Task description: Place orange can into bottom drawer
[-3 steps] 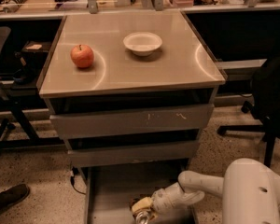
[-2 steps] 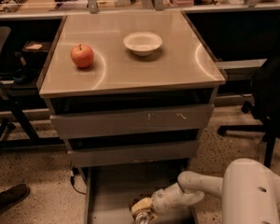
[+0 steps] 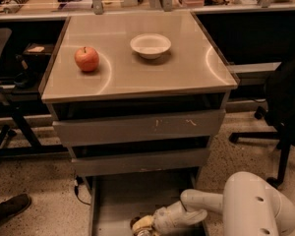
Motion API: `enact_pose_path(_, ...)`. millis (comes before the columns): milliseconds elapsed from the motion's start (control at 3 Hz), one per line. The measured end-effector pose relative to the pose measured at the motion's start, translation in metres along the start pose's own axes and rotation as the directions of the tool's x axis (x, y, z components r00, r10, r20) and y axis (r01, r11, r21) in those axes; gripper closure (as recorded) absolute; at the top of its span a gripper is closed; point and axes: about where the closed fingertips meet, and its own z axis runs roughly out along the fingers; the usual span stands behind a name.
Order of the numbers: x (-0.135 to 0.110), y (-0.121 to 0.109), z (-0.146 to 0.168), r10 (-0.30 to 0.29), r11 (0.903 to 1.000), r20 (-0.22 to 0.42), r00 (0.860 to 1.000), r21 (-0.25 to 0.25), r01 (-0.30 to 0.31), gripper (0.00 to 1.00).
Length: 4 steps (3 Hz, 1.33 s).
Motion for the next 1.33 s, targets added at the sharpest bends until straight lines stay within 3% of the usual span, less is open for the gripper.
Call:
enact_pose_path(333,-0.016,-0.009,0.004,0.01,0.9998,0.045,0.999,0.018,-0.011,1.0)
enact_pose_path(667,-0.029,-0.011,-0.005,0.012,0.9986,0.132,0.991,0.05,-0.019,1.0)
enact_pose_path(1000,-0.042,-0.017,-0.018,0.018,0.9959,0.229,0.973,0.083,-0.038,1.0)
enact_pose_path(1333,-0.055,-0.029,-0.022,0.035,0.9932,0.282,0.959,0.097,-0.065,1.0)
